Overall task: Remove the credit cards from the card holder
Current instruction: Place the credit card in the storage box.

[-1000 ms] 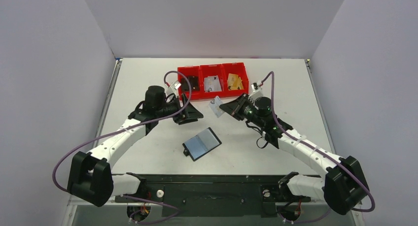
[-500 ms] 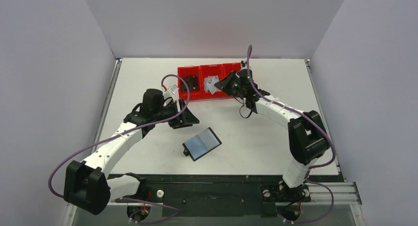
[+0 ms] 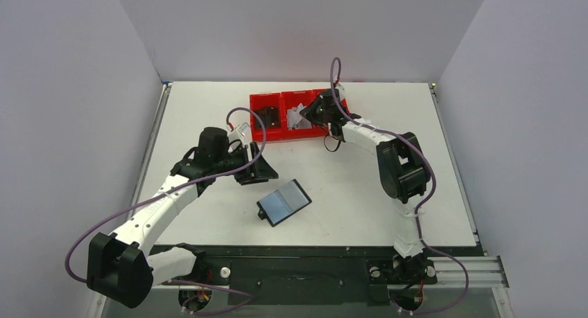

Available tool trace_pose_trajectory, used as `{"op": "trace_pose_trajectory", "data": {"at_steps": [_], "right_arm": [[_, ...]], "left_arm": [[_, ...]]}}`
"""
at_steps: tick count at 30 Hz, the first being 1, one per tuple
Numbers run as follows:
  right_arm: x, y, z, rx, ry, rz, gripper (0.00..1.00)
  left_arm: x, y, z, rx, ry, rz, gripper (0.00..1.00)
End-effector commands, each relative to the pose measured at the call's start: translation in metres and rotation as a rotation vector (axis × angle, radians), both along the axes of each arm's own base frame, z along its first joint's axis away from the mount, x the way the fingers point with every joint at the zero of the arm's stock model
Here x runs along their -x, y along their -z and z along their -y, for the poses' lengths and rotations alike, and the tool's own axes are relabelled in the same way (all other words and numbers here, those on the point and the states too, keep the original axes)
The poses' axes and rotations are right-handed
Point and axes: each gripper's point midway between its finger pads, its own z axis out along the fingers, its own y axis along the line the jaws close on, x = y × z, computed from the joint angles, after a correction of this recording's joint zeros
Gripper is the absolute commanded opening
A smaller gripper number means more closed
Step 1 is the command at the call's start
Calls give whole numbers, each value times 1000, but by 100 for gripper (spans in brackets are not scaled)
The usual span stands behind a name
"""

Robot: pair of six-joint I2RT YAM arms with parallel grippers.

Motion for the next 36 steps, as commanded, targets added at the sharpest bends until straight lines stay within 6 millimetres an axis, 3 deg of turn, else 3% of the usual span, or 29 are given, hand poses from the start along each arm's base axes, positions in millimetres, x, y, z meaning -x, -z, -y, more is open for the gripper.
{"op": "trace_pose_trajectory", "data": {"at_steps": [1,9,18,26,32,36], "right_arm": [[-28,-17,-2,5,36,66,0],[-48,9,-11,65,66,2,0],[-45,7,-15,70,52,-25,32],[-34,-25,-13,56,59,9,41],[-19,-54,-5,55,74,33,43],[4,-69,4,68,61,37,43]], "left_arm": [[4,-10,-1,8,30,33,53],[4,-11,-1,-3,37,29,53],[3,-7,-1,-2,29,14,54],[0,7,-7,-52,-19,-22,54],[-7,37,-32,-224,-133,-46,54],[-5,55,-41,-302,-184,-60,53]]}}
